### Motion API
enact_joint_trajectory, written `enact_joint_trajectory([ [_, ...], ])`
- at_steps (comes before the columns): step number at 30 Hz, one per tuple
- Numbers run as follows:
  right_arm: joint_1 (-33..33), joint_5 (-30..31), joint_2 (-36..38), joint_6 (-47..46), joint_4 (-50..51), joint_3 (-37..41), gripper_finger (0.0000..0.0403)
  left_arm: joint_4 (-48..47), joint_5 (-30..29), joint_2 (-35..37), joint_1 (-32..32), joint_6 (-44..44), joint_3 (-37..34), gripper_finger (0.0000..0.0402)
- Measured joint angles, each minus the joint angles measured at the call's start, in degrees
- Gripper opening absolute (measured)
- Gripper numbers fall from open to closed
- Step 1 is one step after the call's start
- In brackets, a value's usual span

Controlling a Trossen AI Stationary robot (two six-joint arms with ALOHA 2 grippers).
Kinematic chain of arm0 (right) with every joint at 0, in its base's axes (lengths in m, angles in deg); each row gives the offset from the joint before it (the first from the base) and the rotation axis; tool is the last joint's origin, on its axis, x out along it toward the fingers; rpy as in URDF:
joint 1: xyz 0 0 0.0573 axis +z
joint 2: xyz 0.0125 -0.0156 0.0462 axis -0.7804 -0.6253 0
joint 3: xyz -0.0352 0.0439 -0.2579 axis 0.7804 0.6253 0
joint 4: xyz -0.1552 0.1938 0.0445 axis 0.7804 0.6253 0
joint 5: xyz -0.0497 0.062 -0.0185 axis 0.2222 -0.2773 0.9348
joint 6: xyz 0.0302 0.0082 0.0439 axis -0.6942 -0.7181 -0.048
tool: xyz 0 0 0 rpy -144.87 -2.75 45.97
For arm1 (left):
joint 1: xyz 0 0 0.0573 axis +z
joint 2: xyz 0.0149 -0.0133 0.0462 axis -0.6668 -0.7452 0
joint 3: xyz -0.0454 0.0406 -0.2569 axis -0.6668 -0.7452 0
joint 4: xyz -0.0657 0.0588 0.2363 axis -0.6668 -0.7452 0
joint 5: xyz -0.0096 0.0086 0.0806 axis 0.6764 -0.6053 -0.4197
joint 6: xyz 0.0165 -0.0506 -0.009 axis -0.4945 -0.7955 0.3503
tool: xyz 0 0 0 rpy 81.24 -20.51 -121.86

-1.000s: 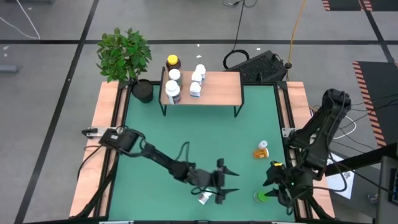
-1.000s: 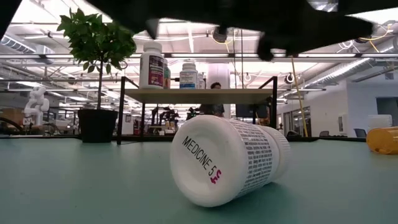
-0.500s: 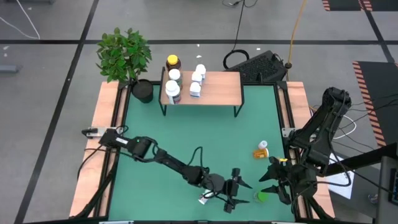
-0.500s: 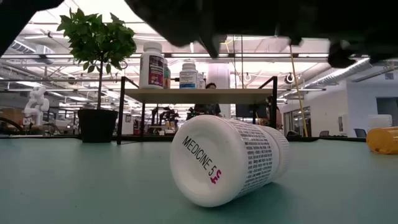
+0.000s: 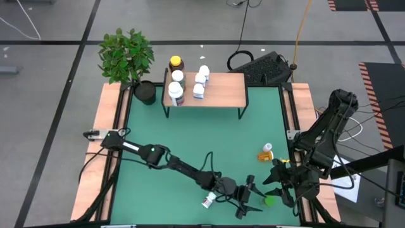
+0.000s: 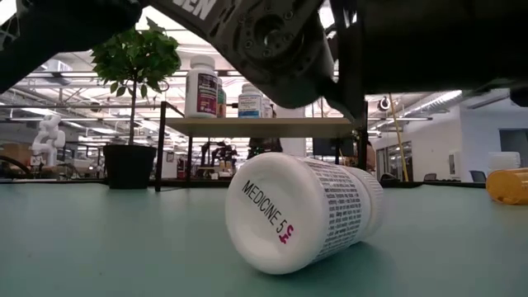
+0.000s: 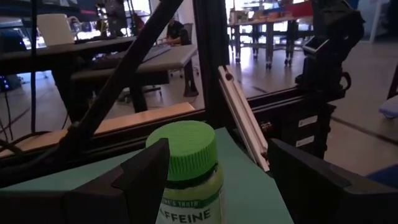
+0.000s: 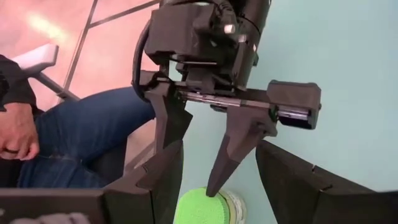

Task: Pick and place medicine bottles onto shelf by color
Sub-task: Put the green pill bottle on the shelf

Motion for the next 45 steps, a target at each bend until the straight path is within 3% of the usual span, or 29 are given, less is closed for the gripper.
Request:
enact_joint_trajectory([
  [16,0.00,0.05,0.00,0.87,-0.02,0.00,0.0194,-3.02,2.35,-0.83,0.21,-2.17,0.82,0.0271],
  [24,1.00,-0.12,-0.02,1.94,8.76,0.02,0.0194,-19.82,-2.90,0.56,0.20,-8.78,0.36,0.0271],
  [31,1.02,1.81,-0.02,4.19,10.26,-0.07,0.0194,-25.23,-5.93,3.28,0.32,-8.58,0.54,0.0271],
  [40,0.87,3.54,-0.76,11.81,17.94,-6.83,0.0194,-27.23,-6.08,3.62,0.36,-8.97,0.62,0.0271],
  [45,0.90,0.89,-5.74,14.55,21.24,-13.42,0.0194,-30.24,-6.33,4.31,0.37,-9.71,0.60,0.0271],
])
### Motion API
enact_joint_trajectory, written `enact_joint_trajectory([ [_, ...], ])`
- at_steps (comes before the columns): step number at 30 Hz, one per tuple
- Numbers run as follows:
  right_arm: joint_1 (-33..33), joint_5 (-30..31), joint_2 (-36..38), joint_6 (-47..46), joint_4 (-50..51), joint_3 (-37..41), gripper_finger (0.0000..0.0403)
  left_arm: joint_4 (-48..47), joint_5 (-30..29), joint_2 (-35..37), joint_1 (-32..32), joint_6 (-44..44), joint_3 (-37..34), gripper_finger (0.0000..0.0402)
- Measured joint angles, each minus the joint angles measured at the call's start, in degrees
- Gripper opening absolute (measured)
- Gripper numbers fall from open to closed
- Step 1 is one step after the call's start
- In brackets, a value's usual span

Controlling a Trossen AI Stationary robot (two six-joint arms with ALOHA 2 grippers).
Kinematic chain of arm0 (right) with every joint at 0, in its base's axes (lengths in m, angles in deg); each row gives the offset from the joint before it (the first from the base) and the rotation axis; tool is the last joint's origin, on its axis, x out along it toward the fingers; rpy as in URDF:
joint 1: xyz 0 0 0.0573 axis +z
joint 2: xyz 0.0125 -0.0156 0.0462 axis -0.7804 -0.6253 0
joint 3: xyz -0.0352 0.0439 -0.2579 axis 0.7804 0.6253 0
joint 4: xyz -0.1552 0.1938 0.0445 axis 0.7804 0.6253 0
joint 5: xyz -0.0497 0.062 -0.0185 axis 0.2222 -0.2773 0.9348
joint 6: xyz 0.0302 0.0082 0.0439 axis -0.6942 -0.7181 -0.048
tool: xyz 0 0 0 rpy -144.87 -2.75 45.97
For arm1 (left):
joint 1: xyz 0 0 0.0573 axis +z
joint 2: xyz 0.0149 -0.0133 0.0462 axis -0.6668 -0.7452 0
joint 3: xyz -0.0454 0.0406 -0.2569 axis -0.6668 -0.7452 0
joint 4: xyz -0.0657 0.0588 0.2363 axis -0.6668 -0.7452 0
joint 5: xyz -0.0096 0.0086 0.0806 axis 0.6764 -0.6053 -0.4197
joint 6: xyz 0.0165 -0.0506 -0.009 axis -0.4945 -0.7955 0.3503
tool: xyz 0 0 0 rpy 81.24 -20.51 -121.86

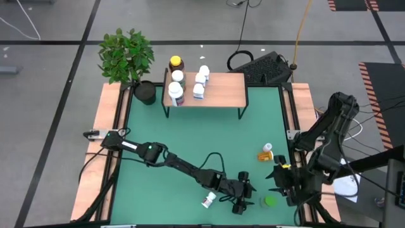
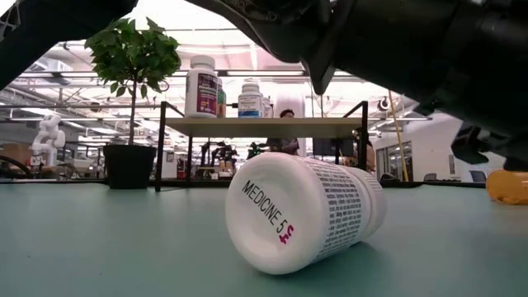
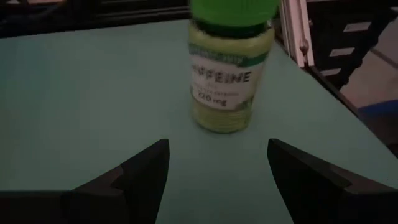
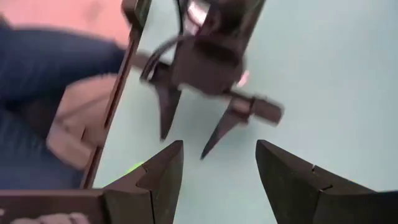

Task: Pick and place medicine bottles onto shelf by color
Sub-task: Put the green pill bottle on the shelf

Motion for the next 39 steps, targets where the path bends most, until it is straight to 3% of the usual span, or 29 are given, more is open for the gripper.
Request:
enact_joint_trajectory([
  [5,-0.02,-6.74,-7.38,-2.32,9.14,-5.80,0.0194,0.06,-0.25,0.08,0.03,-1.23,0.00,0.0271],
  [14,1.96,-21.58,-16.71,-12.29,7.24,-6.82,0.0219,-0.55,-0.27,0.08,-0.17,-1.34,0.01,0.0271],
  [21,2.30,-20.24,-20.08,-12.64,6.28,-6.60,0.0285,-0.73,-0.16,0.08,-0.25,-1.25,0.02,0.0271],
  [27,2.06,-18.72,-20.24,-11.84,-2.74,-3.16,0.0323,-0.70,-0.14,0.08,-0.23,-1.21,0.02,0.0271],
  [33,1.72,-18.65,-20.23,-12.15,-4.45,0.05,0.0314,-0.69,-0.10,0.08,-0.23,-1.21,0.00,0.0271],
  [39,0.74,-18.54,-20.23,-11.18,-5.19,0.63,0.0274,-0.66,-0.08,0.08,-0.23,-1.18,0.01,0.0271],
])
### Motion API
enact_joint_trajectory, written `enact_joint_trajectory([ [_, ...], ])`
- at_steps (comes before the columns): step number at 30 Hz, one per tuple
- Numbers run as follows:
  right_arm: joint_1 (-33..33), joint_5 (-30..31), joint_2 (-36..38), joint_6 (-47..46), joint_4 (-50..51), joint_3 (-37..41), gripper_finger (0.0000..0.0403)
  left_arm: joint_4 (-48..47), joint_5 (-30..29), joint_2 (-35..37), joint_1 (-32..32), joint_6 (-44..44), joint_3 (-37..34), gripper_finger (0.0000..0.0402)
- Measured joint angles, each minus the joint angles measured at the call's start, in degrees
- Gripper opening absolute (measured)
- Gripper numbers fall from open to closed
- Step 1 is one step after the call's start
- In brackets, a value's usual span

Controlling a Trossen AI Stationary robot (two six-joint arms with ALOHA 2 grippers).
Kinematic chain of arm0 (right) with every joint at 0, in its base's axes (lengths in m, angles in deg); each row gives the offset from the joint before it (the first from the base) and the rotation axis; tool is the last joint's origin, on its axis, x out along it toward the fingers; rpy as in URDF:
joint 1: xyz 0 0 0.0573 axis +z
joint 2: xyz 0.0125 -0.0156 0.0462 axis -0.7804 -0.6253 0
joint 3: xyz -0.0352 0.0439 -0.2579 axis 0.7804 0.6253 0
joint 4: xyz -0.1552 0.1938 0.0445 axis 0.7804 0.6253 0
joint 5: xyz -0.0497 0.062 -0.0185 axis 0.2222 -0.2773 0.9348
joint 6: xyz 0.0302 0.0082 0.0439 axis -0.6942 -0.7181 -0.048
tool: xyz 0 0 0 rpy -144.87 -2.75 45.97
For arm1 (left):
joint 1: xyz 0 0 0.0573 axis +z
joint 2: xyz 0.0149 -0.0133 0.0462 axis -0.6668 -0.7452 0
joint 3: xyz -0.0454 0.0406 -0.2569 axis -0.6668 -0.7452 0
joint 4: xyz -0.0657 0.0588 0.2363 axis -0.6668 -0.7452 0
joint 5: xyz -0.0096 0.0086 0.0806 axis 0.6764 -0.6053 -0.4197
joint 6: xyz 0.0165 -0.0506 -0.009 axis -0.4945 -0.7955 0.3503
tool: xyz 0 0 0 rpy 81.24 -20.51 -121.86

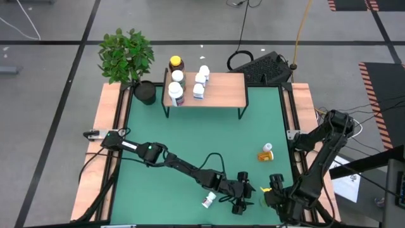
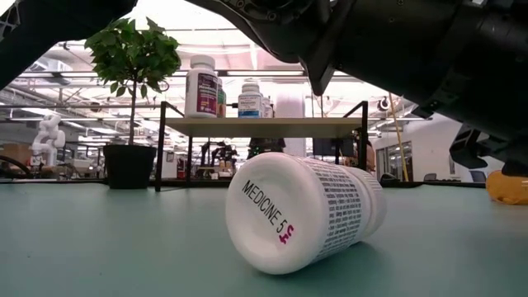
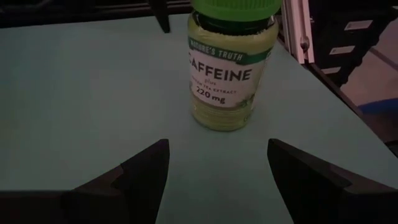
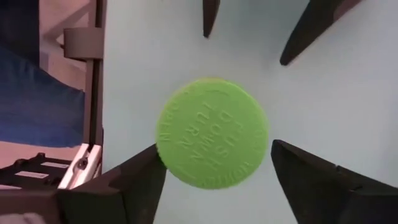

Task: Pick and place medicine bottles onto shelf by color
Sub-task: Put the green pill bottle on the shelf

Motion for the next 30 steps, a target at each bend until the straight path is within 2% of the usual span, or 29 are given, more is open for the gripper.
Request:
enact_joint_trajectory([
  [7,-1.60,0.02,0.02,4.38,-3.26,0.00,0.0208,0.00,0.11,0.00,0.00,-1.73,0.01,0.0271],
  [11,-2.23,0.04,0.15,6.64,-3.59,-0.02,0.0187,0.00,0.20,0.00,-0.02,-2.67,0.01,0.0271],
  [16,-2.38,-0.04,0.30,11.94,-5.11,0.00,0.0186,0.02,0.60,0.00,-0.13,-2.70,0.01,0.0271],
  [19,-2.22,-0.20,1.04,19.84,-7.76,0.00,0.0186,1.54,3.54,0.00,-0.13,-2.70,0.01,0.0271],
  [25,-2.16,0.26,2.80,35.28,-10.89,0.00,0.0180,6.50,13.26,0.00,-0.17,-2.81,0.01,0.0271],
  [30,-2.34,2.81,3.45,44.27,-12.59,0.00,0.0181,8.04,14.99,0.00,-0.27,-3.78,0.01,0.0271],
])
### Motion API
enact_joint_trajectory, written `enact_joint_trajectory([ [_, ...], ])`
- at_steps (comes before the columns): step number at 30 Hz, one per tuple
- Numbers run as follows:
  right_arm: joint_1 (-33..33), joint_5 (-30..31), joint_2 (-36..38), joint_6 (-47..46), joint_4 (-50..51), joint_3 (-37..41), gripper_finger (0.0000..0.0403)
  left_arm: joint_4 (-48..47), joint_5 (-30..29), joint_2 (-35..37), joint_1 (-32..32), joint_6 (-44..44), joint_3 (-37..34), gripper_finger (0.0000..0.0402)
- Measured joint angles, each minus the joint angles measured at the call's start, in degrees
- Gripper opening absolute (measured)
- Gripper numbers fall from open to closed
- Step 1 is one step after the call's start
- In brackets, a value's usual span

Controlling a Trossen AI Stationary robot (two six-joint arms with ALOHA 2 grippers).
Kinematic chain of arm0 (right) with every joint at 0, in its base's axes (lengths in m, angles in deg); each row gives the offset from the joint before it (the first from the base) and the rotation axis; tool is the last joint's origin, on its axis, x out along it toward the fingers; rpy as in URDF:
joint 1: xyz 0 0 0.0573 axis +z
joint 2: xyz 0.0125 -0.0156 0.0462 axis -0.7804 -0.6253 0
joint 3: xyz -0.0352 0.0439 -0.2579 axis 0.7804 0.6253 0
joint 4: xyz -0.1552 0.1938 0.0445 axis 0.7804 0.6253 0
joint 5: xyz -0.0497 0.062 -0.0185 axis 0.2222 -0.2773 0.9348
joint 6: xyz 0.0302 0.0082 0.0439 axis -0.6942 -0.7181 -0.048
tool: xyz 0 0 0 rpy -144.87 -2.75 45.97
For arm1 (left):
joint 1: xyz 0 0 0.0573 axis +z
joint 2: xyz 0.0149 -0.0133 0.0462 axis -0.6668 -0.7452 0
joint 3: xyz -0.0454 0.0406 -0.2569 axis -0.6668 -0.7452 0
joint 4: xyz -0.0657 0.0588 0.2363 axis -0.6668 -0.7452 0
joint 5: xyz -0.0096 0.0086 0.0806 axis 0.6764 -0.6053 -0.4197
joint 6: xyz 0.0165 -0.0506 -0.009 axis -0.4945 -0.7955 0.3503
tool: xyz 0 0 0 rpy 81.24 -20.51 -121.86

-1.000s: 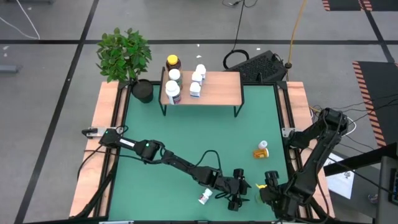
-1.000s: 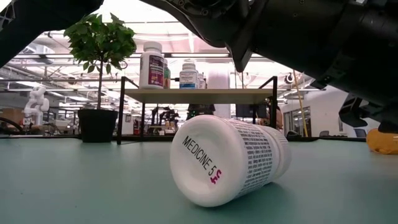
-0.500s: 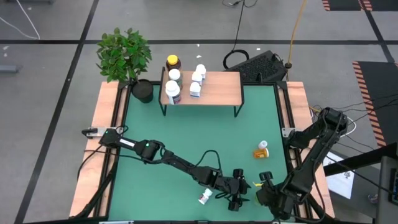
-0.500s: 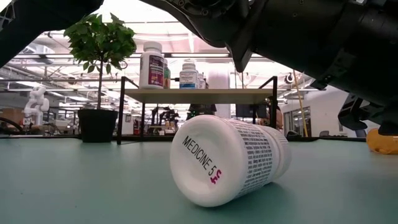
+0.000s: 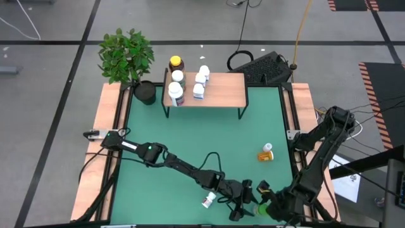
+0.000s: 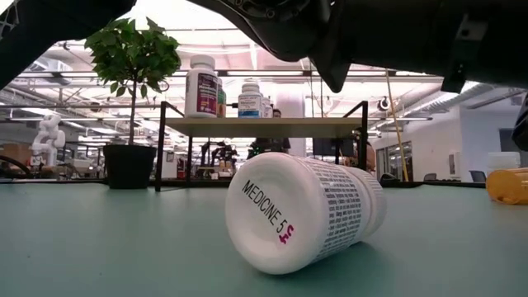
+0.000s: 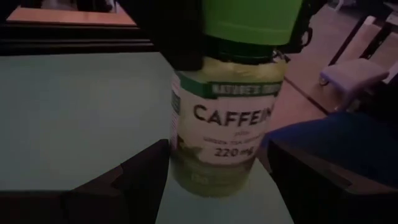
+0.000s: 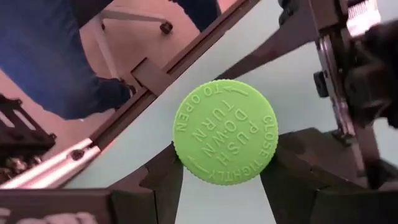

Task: Pick and place medicine bottles onto shelf by color
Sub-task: Put the green pill bottle on the shelf

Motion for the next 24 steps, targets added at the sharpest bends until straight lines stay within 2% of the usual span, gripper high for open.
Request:
enact_joint_trajectory([
  [5,-1.09,1.01,0.01,7.14,-2.29,0.00,0.0179,1.47,1.15,0.00,0.01,-0.84,0.00,0.0271],
  [10,-2.27,2.79,0.01,11.72,-3.68,-0.02,0.0179,3.88,10.72,0.00,0.16,-0.90,0.00,0.0271],
  [15,-3.02,3.81,0.01,13.95,-3.55,-0.02,0.0172,5.10,12.67,-0.02,-0.18,-0.46,0.02,0.0269],
  [18,-3.15,4.22,0.01,13.82,-3.58,0.00,0.0171,4.63,12.81,-0.02,-0.13,-0.60,0.01,0.0248],
  [22,-3.08,4.71,0.01,13.34,-3.48,0.00,0.0171,4.52,12.61,-0.02,0.01,-0.35,0.02,0.0200],
  [24,-3.08,4.76,0.01,13.28,-3.48,0.00,0.0172,4.52,12.60,-0.02,0.04,-0.37,0.01,0.0197],
])
